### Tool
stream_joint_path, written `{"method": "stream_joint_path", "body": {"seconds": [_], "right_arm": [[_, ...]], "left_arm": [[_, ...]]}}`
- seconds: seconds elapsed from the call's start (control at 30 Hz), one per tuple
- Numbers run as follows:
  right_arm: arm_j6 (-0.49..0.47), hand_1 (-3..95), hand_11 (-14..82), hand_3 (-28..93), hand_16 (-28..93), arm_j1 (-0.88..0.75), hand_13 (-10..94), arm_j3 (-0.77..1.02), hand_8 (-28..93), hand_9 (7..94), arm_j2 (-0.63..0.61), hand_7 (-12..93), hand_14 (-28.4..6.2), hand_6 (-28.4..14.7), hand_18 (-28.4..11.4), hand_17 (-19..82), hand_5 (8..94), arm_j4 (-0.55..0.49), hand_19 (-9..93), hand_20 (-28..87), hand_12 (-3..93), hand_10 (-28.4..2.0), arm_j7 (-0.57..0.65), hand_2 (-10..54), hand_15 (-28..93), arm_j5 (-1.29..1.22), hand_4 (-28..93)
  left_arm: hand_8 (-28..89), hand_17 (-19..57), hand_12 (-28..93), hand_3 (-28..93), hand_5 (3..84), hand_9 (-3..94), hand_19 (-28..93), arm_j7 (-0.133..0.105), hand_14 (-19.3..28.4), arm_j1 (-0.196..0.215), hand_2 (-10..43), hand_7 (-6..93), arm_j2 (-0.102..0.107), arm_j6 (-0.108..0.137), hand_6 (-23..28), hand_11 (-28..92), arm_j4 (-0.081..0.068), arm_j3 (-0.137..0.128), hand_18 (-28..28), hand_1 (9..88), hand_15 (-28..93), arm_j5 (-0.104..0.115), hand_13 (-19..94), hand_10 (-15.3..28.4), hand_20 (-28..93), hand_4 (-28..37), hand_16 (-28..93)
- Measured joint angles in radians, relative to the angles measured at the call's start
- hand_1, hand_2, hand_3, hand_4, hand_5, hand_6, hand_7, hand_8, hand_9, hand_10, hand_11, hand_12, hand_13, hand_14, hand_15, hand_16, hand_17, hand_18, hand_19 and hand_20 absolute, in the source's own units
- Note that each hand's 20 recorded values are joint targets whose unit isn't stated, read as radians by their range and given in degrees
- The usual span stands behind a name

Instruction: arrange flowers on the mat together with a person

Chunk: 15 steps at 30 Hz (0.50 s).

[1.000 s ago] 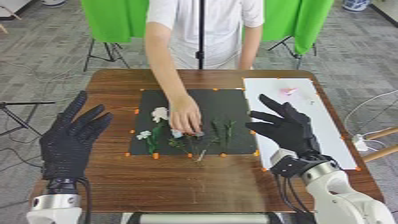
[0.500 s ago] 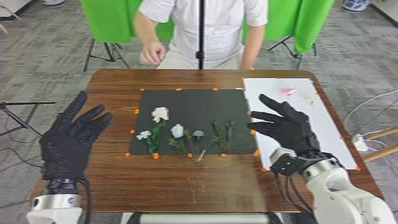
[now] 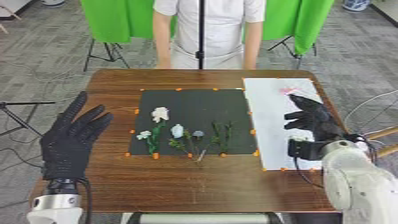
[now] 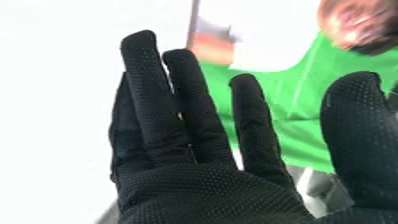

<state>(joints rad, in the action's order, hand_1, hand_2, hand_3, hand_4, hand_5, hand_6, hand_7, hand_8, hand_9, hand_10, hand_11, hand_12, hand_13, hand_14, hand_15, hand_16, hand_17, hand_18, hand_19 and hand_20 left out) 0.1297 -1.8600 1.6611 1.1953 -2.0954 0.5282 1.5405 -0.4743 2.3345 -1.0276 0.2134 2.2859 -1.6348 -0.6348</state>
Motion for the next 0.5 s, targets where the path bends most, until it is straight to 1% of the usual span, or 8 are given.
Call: {"method": "stream_joint_path", "body": {"seconds": [0.1,0.17,0.23,0.37,0.43,0.5], "right_arm": [[0.129,23.7,26.5,77,6,0.070,61,-0.089,-13,63.8,-0.081,12,-17.1,0.9,-21.9,15,41.1,0.045,67,15,13.1,-19.8,0.134,2.9,59,0.147,-28],[0.171,24.8,27.3,78,6,0.121,63,-0.138,-12,65.0,-0.127,12,-16.5,0.8,-22.6,16,41.2,0.080,69,14,13.1,-19.7,0.212,2.3,60,0.229,-28],[0.170,25.5,28.0,78,6,0.168,64,-0.165,-12,65.7,-0.160,11,-16.0,0.8,-22.9,17,41.0,0.118,70,13,13.1,-19.3,0.263,1.5,60,0.284,-28],[0.149,26.4,27.5,79,6,0.272,64,-0.240,-12,65.4,-0.222,11,-15.8,1.1,-23.2,18,39.4,0.219,71,11,12.8,-18.8,0.319,0.6,60,0.400,-28],[0.118,27.0,26.7,79,6,0.329,65,-0.300,-12,65.1,-0.257,11,-15.8,1.1,-23.4,18,38.9,0.277,72,10,12.5,-18.7,0.348,-0.2,60,0.478,-28],[0.065,27.3,25.9,79,6,0.385,65,-0.359,-12,64.8,-0.286,11,-15.6,1.1,-23.6,18,38.7,0.332,72,9,12.3,-18.8,0.380,-0.7,60,0.552,-28]], "left_arm": [[-9,-4.6,10,76,33.7,36.2,70,-0.005,27.5,0.000,9.2,10.7,0.004,0.004,7.3,23,0.002,0.003,28.1,19.9,49,0.002,30,20.6,-6,-28.3,-10],[-9,-4.6,10,76,33.8,36.3,70,-0.007,27.5,0.000,9.1,10.7,0.006,0.006,7.3,23,0.002,0.004,28.1,19.8,49,0.003,30,20.6,-6,-28.3,-10],[-10,-4.7,10,76,33.8,36.3,70,-0.008,27.5,0.000,9.1,10.7,0.008,0.008,7.3,23,0.003,0.004,28.1,19.8,49,0.003,30,20.7,-6,-28.3,-10],[-10,-4.6,10,76,33.9,36.3,70,-0.009,27.5,0.000,9.1,10.7,0.009,0.011,7.4,23,0.004,0.004,28.1,20.0,49,0.004,30,20.8,-6,-28.3,-10],[-10,-4.6,10,76,33.9,36.2,70,-0.010,27.6,0.000,9.1,10.7,0.011,0.014,7.4,23,0.006,0.005,28.1,20.0,49,0.006,30,20.8,-6,-28.3,-10],[-9,-4.6,10,76,33.9,36.3,70,-0.010,27.6,0.000,9.1,10.7,0.012,0.015,7.5,24,0.006,0.007,28.0,20.0,49,0.006,30,20.8,-6,-28.3,-10]]}}
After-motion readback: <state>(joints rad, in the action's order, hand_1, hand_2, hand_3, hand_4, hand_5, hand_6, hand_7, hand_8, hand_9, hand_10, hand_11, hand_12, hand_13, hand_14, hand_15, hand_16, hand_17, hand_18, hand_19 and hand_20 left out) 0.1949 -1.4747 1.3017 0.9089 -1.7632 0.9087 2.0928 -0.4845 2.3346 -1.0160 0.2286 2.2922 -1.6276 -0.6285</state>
